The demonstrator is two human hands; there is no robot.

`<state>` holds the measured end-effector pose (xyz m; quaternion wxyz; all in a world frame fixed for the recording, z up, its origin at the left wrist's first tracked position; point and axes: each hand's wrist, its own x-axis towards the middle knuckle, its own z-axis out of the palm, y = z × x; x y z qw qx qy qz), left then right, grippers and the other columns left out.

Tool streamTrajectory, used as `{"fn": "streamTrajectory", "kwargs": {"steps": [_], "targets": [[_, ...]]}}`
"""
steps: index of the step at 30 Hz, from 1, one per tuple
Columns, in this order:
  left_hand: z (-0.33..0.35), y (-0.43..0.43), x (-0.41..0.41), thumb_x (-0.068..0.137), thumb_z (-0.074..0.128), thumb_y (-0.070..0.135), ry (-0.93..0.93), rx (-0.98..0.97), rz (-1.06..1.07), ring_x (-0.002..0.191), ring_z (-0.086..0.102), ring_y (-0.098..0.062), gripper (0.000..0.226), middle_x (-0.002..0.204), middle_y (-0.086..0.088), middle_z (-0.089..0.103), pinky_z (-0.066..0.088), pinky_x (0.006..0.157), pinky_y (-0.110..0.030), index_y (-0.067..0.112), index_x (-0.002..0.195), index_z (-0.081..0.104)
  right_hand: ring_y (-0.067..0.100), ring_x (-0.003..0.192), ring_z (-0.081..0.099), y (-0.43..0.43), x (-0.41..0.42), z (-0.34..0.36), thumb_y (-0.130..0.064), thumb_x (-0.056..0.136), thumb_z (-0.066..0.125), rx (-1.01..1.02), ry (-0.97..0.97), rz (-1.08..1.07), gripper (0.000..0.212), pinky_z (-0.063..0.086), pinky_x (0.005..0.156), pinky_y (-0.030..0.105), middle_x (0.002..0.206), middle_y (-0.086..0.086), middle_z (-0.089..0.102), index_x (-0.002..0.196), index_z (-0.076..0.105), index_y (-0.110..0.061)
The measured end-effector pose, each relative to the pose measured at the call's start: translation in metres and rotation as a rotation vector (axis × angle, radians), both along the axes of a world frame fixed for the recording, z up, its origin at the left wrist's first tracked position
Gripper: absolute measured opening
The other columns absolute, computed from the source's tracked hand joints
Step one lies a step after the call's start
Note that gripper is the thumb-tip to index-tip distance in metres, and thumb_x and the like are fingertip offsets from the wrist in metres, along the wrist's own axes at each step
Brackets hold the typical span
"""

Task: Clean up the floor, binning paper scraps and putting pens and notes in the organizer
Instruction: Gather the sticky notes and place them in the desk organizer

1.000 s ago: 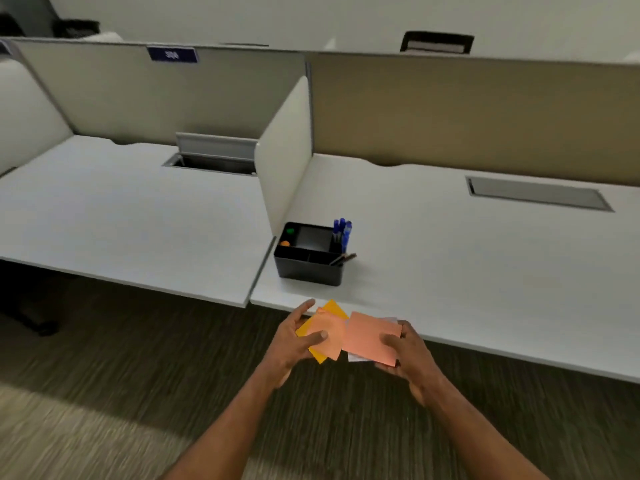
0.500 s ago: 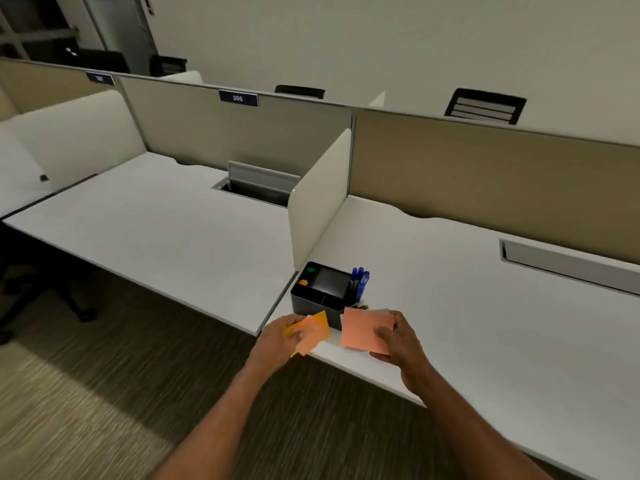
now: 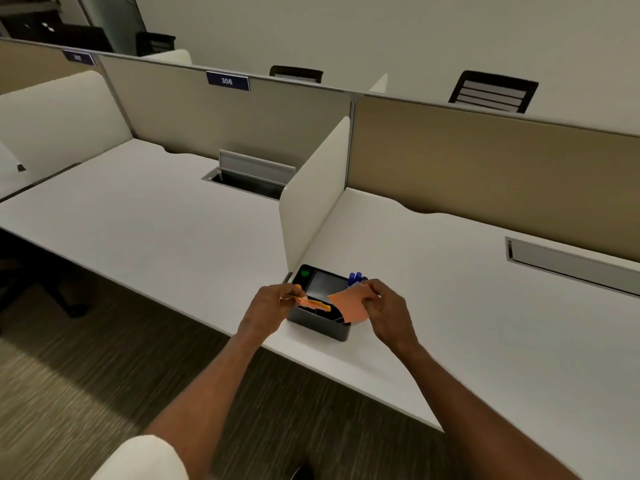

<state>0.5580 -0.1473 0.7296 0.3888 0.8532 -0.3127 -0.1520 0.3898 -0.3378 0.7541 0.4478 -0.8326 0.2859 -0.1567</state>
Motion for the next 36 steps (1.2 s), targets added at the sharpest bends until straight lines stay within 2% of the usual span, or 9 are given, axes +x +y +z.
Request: {"fn": "streamTrajectory", "kwargs": {"steps": [5, 8, 12, 18, 20, 23, 29, 33, 36], "targets": [[-0.029, -0.013, 0.039, 0.092, 0.067, 0.011, 0.04, -0.006, -0.048, 0.084, 0.064, 0.007, 0.017, 0.092, 0.014, 0.071, 0.044, 0.071, -0.009, 0.027, 0.097, 0.069, 0.013, 0.079, 0.061, -0.005, 0.046, -0.009, -0.01, 0.092, 0.046, -0.161, 0.067, -0.008, 0.029, 0.042, 0.059, 0.024, 0.095, -0.009, 0.067, 0.106, 0.061, -0.03], [-0.052, -0.016, 0.06, 0.091, 0.067, 0.013, 0.076, -0.002, -0.099, 0.098, 0.065, 0.0, 0.017, 0.101, 0.014, 0.07, 0.05, 0.082, -0.018, 0.029, 0.097, 0.064, 0.013, 0.084, 0.06, -0.003, 0.075, -0.015, -0.01, 0.091, 0.048, -0.174, 0.093, -0.014, 0.031, 0.042, 0.064, 0.026, 0.098, -0.009, 0.067, 0.109, 0.062, -0.031], [-0.077, -0.02, 0.08, 0.091, 0.067, 0.013, 0.109, -0.01, -0.212, 0.095, 0.064, -0.002, 0.022, 0.094, 0.015, 0.067, 0.054, 0.092, -0.032, 0.034, 0.089, 0.06, 0.012, 0.093, 0.061, 0.001, 0.108, -0.039, -0.013, 0.097, 0.048, -0.193, 0.162, 0.075, 0.03, 0.041, 0.07, 0.016, 0.109, -0.004, 0.068, 0.117, 0.066, -0.025], [-0.1, -0.024, 0.1, 0.086, 0.07, 0.006, 0.098, -0.017, -0.226, 0.105, 0.059, -0.008, 0.024, 0.101, 0.005, 0.067, 0.046, 0.09, -0.021, 0.029, 0.089, 0.065, 0.012, 0.089, 0.061, 0.009, 0.135, -0.06, -0.015, 0.098, 0.049, -0.15, 0.203, 0.076, 0.026, 0.052, 0.082, 0.025, 0.105, 0.001, 0.072, 0.113, 0.07, -0.021], [-0.108, -0.021, 0.104, 0.082, 0.07, 0.004, 0.077, -0.022, -0.227, 0.104, 0.059, -0.01, 0.031, 0.101, 0.006, 0.069, 0.046, 0.09, -0.024, 0.034, 0.089, 0.065, 0.014, 0.093, 0.064, 0.009, 0.139, -0.065, -0.014, 0.096, 0.049, -0.141, 0.214, 0.083, 0.028, 0.055, 0.085, 0.031, 0.106, 0.0, 0.073, 0.113, 0.07, -0.022], [-0.114, -0.016, 0.104, 0.081, 0.074, 0.008, 0.104, -0.039, -0.251, 0.089, 0.064, -0.009, 0.019, 0.094, 0.009, 0.071, 0.054, 0.085, -0.033, 0.025, 0.089, 0.07, 0.017, 0.096, 0.066, 0.01, 0.144, -0.07, -0.013, 0.095, 0.049, -0.136, 0.247, 0.111, 0.03, 0.053, 0.084, 0.028, 0.107, 0.002, 0.073, 0.114, 0.07, -0.021], [-0.116, -0.018, 0.108, 0.077, 0.072, -0.003, 0.077, -0.103, -0.278, 0.089, 0.062, -0.01, 0.029, 0.1, 0.007, 0.065, 0.055, 0.084, -0.032, 0.022, 0.092, 0.067, 0.018, 0.091, 0.067, 0.014, 0.147, -0.071, -0.014, 0.098, 0.05, -0.154, 0.239, 0.091, 0.027, 0.055, 0.082, 0.031, 0.105, 0.003, 0.074, 0.114, 0.071, -0.02], [-0.116, -0.02, 0.101, 0.076, 0.08, 0.016, 0.049, -0.072, -0.293, 0.095, 0.056, -0.005, 0.034, 0.106, 0.01, 0.055, 0.046, 0.085, -0.016, 0.025, 0.102, 0.06, 0.012, 0.085, 0.067, 0.017, 0.147, -0.076, -0.019, 0.098, 0.05, -0.125, 0.245, 0.086, 0.025, 0.057, 0.077, 0.029, 0.101, -0.002, 0.073, 0.113, 0.069, -0.023], [-0.119, -0.017, 0.102, 0.075, 0.083, 0.024, 0.052, -0.09, -0.272, 0.1, 0.054, -0.006, 0.046, 0.11, 0.01, 0.051, 0.047, 0.089, -0.019, 0.027, 0.108, 0.051, 0.008, 0.084, 0.065, 0.022, 0.148, -0.075, -0.018, 0.098, 0.05, -0.119, 0.227, 0.097, 0.025, 0.055, 0.075, 0.021, 0.102, -0.004, 0.073, 0.114, 0.069, -0.024]]}}
